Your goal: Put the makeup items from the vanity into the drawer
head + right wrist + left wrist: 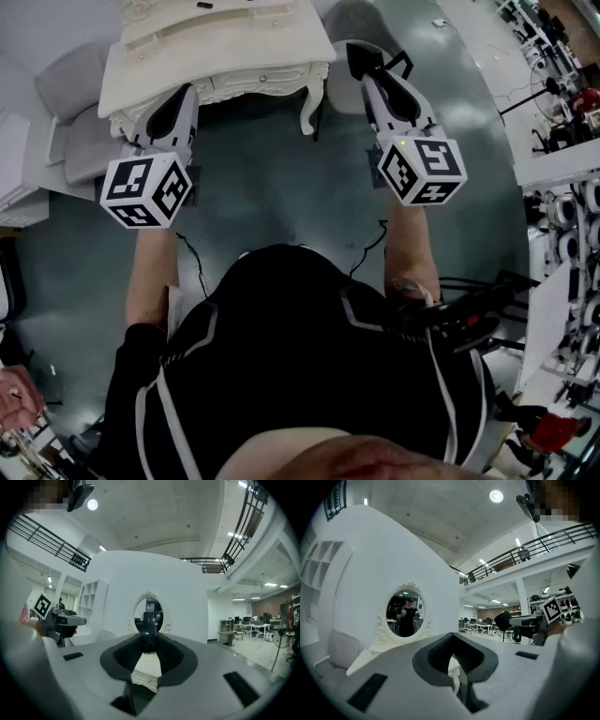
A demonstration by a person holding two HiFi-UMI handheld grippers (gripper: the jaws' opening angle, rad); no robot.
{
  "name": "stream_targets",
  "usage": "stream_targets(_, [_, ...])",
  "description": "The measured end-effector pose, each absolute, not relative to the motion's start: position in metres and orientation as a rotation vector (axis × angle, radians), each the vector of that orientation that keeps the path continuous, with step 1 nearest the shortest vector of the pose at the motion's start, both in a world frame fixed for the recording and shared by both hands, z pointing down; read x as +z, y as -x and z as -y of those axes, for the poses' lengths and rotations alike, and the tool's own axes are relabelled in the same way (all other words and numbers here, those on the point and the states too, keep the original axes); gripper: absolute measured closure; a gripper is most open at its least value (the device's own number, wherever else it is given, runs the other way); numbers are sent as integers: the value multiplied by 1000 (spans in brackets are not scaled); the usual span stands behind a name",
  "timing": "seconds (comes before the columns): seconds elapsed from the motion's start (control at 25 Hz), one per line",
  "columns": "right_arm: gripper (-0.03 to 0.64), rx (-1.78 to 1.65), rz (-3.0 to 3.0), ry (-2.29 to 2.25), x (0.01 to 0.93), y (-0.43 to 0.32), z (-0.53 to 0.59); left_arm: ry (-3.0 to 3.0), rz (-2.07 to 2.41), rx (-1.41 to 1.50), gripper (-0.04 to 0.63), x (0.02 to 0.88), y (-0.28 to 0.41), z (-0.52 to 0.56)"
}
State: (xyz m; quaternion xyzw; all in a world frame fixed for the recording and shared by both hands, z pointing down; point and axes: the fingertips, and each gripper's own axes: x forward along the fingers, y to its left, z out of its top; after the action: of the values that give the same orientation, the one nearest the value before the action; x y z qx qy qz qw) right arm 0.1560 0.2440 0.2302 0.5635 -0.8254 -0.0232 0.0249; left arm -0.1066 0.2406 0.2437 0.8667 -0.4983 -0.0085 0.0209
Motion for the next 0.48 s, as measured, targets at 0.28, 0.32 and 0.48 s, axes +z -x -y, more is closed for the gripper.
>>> stream_targets(0.28, [525,-62,2561,-1717,229,-147,-255,-2723,1554,-1,592,239,110,-249])
stream_targets(0.32, [525,-64,2562,-1722,228,-146,-257,-2730,1553,2,592,238,110,-250])
stream_targets(0.48, [525,-34,2597,-1753,223,-143,-261,-2733,1546,-7,592,237,116,-258])
